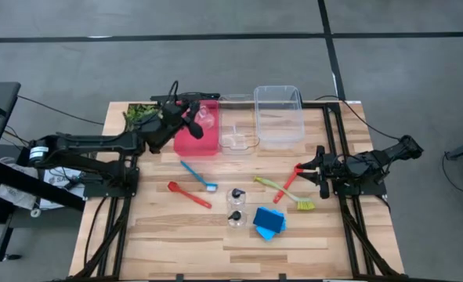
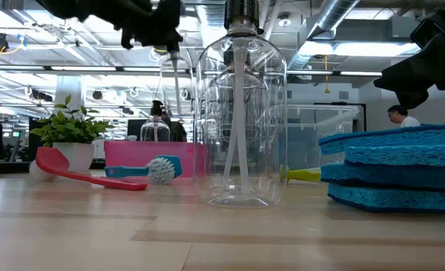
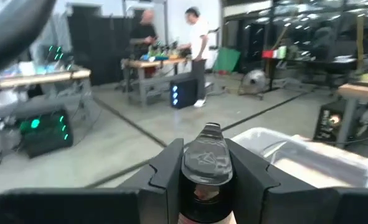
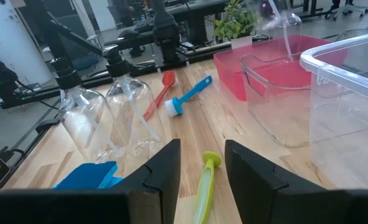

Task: Pick & Place Kitchen Sink Supplies
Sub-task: Put the spray bottle into the pink bin

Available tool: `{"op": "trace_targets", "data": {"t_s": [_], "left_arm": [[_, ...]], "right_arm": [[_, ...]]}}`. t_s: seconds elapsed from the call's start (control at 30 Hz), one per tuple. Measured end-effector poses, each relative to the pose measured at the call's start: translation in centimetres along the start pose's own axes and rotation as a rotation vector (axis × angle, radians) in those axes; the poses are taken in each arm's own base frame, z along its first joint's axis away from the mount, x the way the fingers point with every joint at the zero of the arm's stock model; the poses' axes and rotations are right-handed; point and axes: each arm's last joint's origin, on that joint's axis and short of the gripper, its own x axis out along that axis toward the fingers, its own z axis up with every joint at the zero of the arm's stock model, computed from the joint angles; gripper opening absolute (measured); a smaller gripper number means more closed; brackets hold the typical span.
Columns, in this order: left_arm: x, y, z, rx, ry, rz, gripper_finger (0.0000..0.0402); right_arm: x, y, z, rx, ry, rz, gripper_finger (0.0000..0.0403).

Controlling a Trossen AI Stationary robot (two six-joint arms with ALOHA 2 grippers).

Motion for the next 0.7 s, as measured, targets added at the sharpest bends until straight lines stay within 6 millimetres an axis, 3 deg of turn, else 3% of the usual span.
{"op": "trace_targets", "data": {"t_s": [0.3, 0.7], "left_arm": [[3.6, 0.4, -4.1, -0.049, 0.129, 0.088, 0.0099], [5.9, 0.4, -7.1, -0.039, 0.189, 0.095, 0.0107]], "right_arm": [[0.0, 0.0, 0.0, 0.0, 0.0, 0.0, 0.0119], [0.0, 0.0, 0.0, 0.0, 0.0, 0.0, 0.0119]]}}
